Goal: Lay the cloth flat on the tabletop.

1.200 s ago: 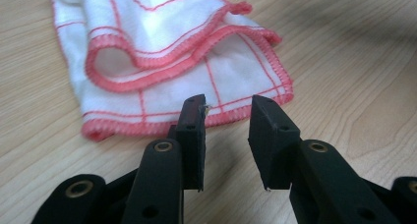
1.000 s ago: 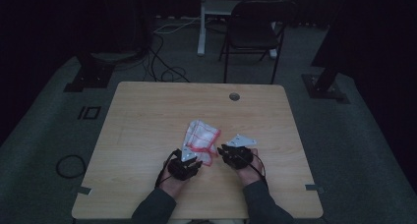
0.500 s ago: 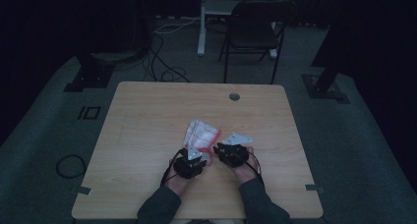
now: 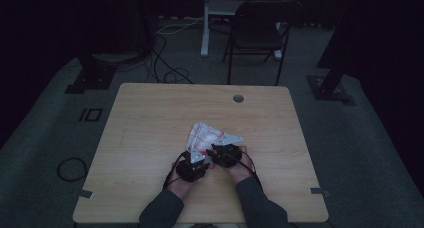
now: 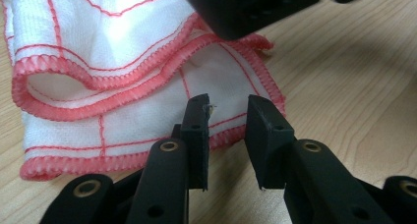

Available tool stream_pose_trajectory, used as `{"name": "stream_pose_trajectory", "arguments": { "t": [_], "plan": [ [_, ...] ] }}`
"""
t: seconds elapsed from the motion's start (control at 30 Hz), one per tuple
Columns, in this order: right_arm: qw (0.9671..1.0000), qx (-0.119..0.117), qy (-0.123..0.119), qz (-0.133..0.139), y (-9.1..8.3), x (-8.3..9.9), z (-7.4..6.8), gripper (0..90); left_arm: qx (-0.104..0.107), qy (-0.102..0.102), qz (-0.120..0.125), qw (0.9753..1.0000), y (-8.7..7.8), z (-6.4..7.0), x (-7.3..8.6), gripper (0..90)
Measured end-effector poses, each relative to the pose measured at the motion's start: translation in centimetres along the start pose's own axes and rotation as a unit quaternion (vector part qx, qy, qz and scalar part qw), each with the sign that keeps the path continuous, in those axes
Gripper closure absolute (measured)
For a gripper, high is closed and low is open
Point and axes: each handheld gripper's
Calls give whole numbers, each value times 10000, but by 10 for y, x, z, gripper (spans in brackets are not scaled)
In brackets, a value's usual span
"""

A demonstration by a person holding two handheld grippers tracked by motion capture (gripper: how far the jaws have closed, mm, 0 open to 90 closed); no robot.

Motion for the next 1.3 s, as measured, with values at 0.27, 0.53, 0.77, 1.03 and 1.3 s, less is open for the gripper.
{"name": "stream_pose_trajectory", "arguments": {
  "t": [0.27,0.53,0.77,1.03,1.3],
  "plan": [
    [9999,63,-20,-111,1,-3,6,888,-138,100,-26,9999,-3,-3,3,812],
    [9994,209,271,10,-11,1,21,890,-125,158,-98,9997,-8,-12,7,870],
    [9984,331,453,80,-21,4,33,891,-227,105,-127,9996,-17,-21,15,868],
    [9973,437,574,111,-28,8,43,892,-324,49,-155,9993,-26,-32,24,871],
    [9964,543,643,142,-35,12,52,893,-442,-40,-195,9988,-32,-40,28,885]
  ]
}}
Point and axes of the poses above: each handheld gripper's, and its own axes: y roughly forward along the jaws, x roughly out of its underside, z roughly to its right, and after that the axes turned 5 degrees about -z, right-handed
